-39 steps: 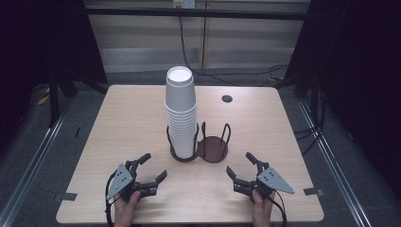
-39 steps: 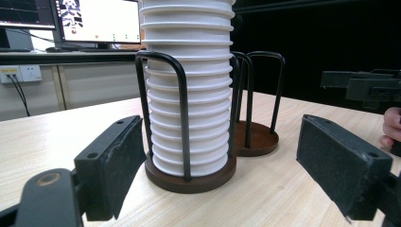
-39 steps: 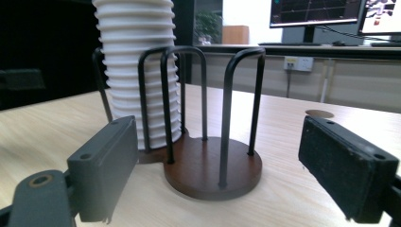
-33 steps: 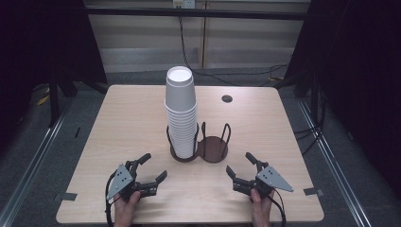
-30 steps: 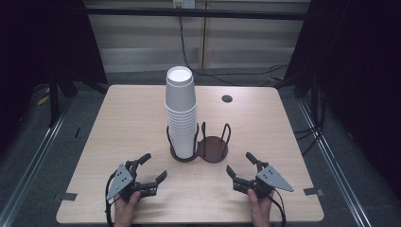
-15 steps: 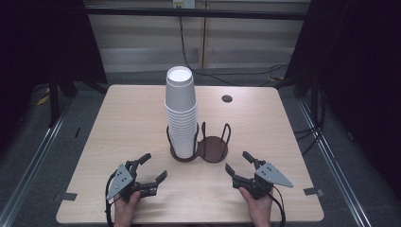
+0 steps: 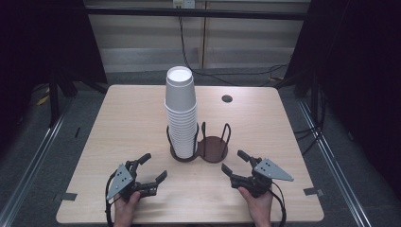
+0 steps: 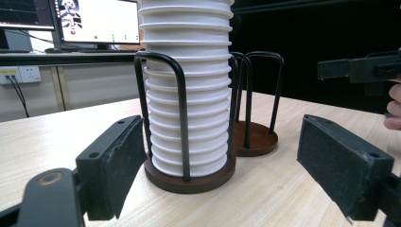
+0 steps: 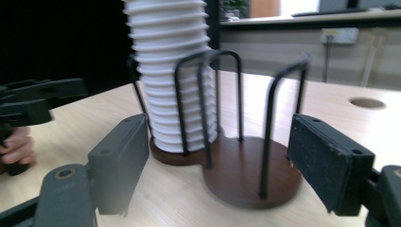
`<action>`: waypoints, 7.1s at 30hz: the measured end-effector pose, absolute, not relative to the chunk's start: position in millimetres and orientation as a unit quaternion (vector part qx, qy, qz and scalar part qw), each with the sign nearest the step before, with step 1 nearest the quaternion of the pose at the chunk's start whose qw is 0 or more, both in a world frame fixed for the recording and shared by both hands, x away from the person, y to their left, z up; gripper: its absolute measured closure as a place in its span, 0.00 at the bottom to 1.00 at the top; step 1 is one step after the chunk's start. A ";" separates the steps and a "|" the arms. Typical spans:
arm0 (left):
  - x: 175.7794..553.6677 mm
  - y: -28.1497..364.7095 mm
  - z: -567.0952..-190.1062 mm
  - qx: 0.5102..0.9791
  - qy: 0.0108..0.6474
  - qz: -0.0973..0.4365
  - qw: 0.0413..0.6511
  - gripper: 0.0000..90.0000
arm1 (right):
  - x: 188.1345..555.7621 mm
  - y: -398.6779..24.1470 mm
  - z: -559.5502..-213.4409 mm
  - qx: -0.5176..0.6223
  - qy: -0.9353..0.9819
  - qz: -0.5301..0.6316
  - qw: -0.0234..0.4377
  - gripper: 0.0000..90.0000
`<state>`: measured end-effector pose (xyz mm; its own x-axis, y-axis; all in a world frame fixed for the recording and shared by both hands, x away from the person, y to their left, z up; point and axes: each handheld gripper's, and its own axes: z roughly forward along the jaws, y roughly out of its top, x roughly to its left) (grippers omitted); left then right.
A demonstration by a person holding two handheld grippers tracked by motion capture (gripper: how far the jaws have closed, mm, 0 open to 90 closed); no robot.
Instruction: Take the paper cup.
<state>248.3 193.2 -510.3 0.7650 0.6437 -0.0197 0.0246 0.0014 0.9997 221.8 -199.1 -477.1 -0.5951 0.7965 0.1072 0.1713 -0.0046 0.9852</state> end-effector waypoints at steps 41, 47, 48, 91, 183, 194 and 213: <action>248.1 193.3 -510.3 0.668 0.248 0.234 0.661 0.18 | 255.1 -162.7 -408.5 0.316 0.710 0.599 0.195 0.19; 248.1 193.3 -510.3 0.668 0.249 0.234 0.662 0.18 | 259.9 -156.9 -403.1 0.306 0.715 0.601 0.183 0.20; 248.0 193.3 -510.3 0.667 0.249 0.235 0.662 0.18 | 260.7 -156.3 -402.0 0.306 0.716 0.601 0.182 0.20; 248.1 193.4 -510.3 0.668 0.248 0.234 0.661 0.18 | 308.9 -124.7 -305.2 0.241 0.749 0.596 0.162 0.17; 248.1 193.3 -510.3 0.667 0.248 0.234 0.662 0.18 | 367.3 -84.9 -230.0 0.243 0.752 0.586 0.179 0.24; 248.0 193.4 -510.3 0.668 0.248 0.234 0.662 0.18 | 365.3 -90.0 -225.8 0.237 0.735 0.609 0.181 0.24; 248.1 193.3 -510.3 0.667 0.248 0.234 0.662 0.18 | 357.8 -99.6 -216.2 0.233 0.710 0.636 0.193 0.24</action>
